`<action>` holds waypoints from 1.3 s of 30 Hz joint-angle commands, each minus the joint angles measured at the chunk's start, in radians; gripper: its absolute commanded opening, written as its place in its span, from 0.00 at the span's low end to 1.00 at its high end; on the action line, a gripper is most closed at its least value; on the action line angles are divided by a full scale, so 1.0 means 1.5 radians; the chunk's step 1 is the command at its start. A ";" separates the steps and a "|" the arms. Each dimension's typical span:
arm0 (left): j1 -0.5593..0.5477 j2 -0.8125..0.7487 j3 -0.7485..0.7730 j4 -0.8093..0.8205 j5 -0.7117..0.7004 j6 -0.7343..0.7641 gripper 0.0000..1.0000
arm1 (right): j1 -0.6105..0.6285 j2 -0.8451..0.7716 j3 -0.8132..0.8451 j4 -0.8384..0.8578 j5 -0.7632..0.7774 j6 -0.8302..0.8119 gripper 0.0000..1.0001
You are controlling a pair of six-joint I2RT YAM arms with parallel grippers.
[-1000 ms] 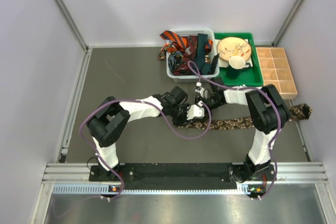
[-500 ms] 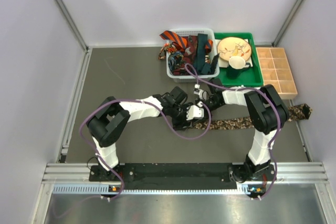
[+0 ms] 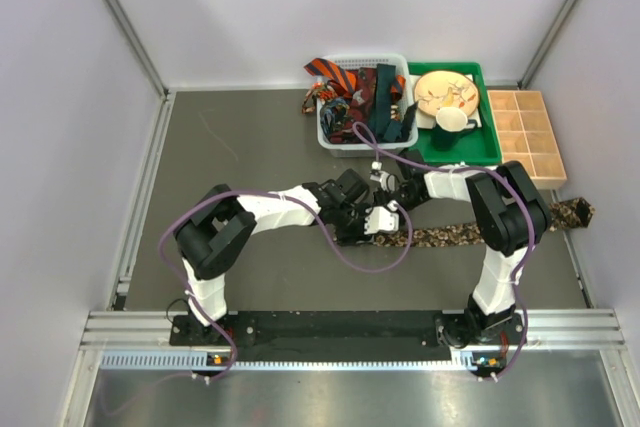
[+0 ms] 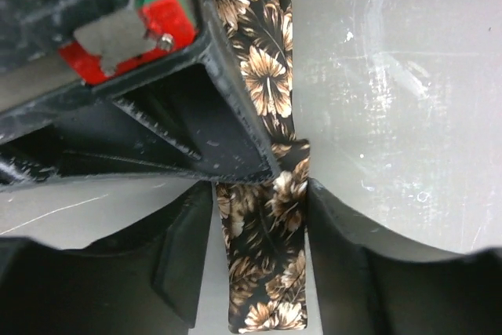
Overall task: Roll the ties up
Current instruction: Roll the tie at the center of the board.
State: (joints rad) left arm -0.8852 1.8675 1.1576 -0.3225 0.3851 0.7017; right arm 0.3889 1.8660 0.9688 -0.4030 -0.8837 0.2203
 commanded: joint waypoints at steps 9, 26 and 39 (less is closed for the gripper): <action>0.004 -0.011 -0.008 -0.076 -0.056 0.023 0.37 | -0.004 -0.016 0.023 -0.020 0.047 -0.032 0.00; 0.098 -0.097 -0.053 -0.066 0.071 0.021 0.66 | -0.004 0.017 0.018 0.005 0.071 -0.041 0.00; 0.091 -0.065 -0.023 -0.056 0.105 0.041 0.57 | -0.003 0.026 0.026 0.000 0.074 -0.042 0.00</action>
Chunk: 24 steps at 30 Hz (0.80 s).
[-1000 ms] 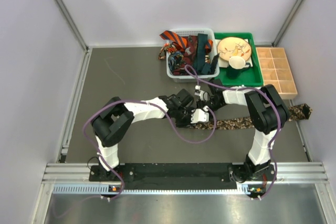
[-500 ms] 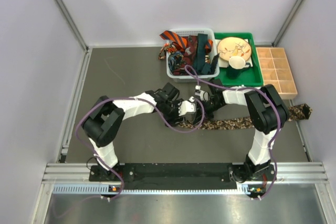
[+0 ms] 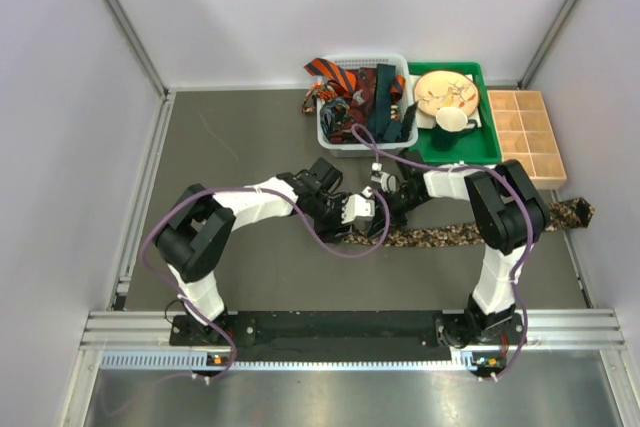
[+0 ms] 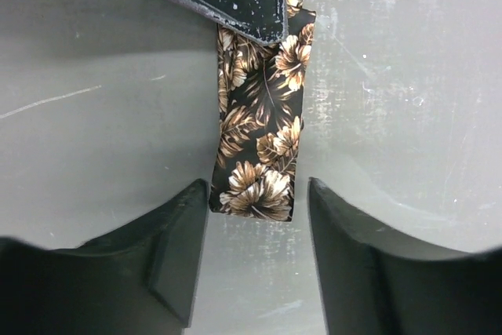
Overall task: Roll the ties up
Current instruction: Roll the tie at the center of the board.
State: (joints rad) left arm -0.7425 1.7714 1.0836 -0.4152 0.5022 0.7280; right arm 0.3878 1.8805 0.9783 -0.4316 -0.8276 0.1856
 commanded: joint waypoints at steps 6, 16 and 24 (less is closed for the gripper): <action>-0.013 -0.003 0.054 -0.003 0.054 0.001 0.41 | -0.002 0.028 0.026 0.022 0.038 -0.014 0.00; -0.054 0.042 0.096 0.050 0.045 -0.074 0.40 | -0.002 0.031 0.030 0.023 0.039 -0.009 0.00; -0.080 0.098 0.116 0.066 -0.032 -0.128 0.40 | -0.003 0.029 0.027 0.028 0.025 -0.001 0.00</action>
State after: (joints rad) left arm -0.8513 1.8954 1.2270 -0.3511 0.5022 0.5777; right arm 0.3878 1.9068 1.0027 -0.4423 -0.8425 0.1982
